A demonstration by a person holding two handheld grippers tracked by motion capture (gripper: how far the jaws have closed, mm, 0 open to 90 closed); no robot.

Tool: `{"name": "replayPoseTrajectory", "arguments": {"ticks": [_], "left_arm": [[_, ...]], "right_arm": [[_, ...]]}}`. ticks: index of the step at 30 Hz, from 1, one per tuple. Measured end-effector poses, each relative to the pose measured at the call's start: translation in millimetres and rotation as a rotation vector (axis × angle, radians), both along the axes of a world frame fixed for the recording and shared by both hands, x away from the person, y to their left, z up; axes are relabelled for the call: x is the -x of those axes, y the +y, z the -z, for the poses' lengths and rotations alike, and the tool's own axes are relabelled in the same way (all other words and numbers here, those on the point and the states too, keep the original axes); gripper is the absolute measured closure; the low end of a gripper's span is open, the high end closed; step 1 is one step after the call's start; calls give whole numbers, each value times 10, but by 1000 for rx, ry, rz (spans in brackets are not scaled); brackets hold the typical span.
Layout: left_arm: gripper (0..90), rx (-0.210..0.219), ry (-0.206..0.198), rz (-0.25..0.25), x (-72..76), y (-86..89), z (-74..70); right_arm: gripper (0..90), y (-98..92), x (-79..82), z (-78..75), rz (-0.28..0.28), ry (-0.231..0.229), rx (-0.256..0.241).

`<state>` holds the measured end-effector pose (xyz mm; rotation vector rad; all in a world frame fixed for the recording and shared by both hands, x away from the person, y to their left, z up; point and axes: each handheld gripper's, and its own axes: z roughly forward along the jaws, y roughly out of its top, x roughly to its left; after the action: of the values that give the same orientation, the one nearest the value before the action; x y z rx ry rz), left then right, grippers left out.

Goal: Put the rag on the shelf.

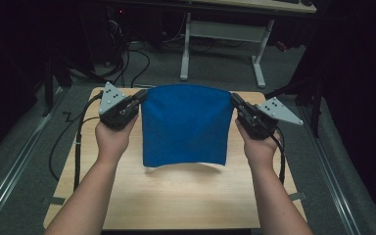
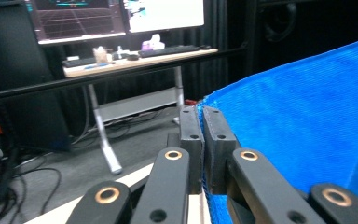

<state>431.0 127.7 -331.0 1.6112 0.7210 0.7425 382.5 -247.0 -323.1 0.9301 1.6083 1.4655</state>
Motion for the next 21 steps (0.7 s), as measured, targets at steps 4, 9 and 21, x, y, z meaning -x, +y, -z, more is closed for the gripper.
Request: {"name": "replayPoseTrajectory", "arguments": {"ticks": [4,9,21], "left_arm": [[881,-47,17,-19,-179,5,-28],[880,-51,28,-56,-394,43,-63],[879,-112,-2,-145,-881,-38,-163]], "right_arm": [[887,-38,-161,-34,19,7,-12],[888,-80,-386,-78,40,26,-28],[891,-38,-926,-170,82,46,45]]}}
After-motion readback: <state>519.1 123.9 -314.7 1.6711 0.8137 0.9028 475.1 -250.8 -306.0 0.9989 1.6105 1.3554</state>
